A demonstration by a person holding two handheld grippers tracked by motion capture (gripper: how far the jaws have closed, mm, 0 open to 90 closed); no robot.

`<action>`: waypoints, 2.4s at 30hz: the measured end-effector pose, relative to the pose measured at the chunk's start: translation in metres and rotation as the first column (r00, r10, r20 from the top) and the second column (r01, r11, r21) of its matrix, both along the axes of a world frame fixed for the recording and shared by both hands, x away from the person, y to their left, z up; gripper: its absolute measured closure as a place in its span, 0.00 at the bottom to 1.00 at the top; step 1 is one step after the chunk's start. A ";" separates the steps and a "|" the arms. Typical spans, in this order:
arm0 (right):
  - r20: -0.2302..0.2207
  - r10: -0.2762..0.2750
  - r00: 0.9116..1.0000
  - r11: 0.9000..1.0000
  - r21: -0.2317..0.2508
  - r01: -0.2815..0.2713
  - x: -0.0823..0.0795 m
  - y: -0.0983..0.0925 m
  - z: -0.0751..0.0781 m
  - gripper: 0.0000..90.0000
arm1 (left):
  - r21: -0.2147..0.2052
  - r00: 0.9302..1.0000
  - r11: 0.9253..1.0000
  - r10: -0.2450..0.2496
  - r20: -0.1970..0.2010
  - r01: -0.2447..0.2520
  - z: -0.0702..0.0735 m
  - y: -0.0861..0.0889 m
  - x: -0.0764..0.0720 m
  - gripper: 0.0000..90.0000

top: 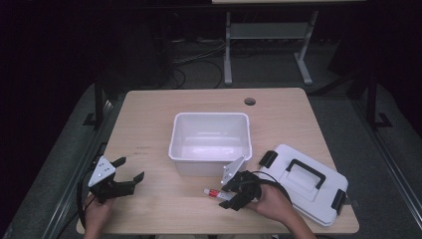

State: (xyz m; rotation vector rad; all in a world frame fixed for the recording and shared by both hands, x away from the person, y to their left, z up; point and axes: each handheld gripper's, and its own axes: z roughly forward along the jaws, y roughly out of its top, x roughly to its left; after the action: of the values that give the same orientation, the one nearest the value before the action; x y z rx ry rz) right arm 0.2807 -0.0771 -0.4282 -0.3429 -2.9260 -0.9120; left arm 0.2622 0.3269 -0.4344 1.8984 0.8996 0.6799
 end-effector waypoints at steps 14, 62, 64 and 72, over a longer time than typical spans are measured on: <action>-0.021 0.018 1.000 1.000 -0.009 -0.018 0.000 0.005 -0.007 0.58 | 0.007 1.000 1.000 -0.002 -0.002 0.002 -0.001 -0.002 0.000 0.15; 0.008 0.044 0.999 0.999 -0.015 -0.044 0.003 0.009 -0.004 0.86 | 0.008 1.000 1.000 -0.008 -0.007 0.008 -0.001 -0.003 0.001 0.15; 0.008 0.043 0.999 0.999 -0.016 -0.043 0.003 0.009 -0.004 0.87 | 0.007 1.000 1.000 -0.008 -0.010 0.008 -0.001 -0.002 0.001 0.15; 0.020 0.032 0.999 0.999 -0.023 -0.031 0.004 0.009 -0.005 0.82 | 0.007 1.000 1.000 -0.008 -0.008 0.008 -0.001 -0.002 0.001 0.15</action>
State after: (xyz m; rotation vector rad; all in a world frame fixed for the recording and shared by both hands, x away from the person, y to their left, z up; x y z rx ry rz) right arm 0.2845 -0.0678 -0.4333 -0.2895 -2.9539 -0.8841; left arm 0.2631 0.3251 -0.4350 1.9110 0.8951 0.6715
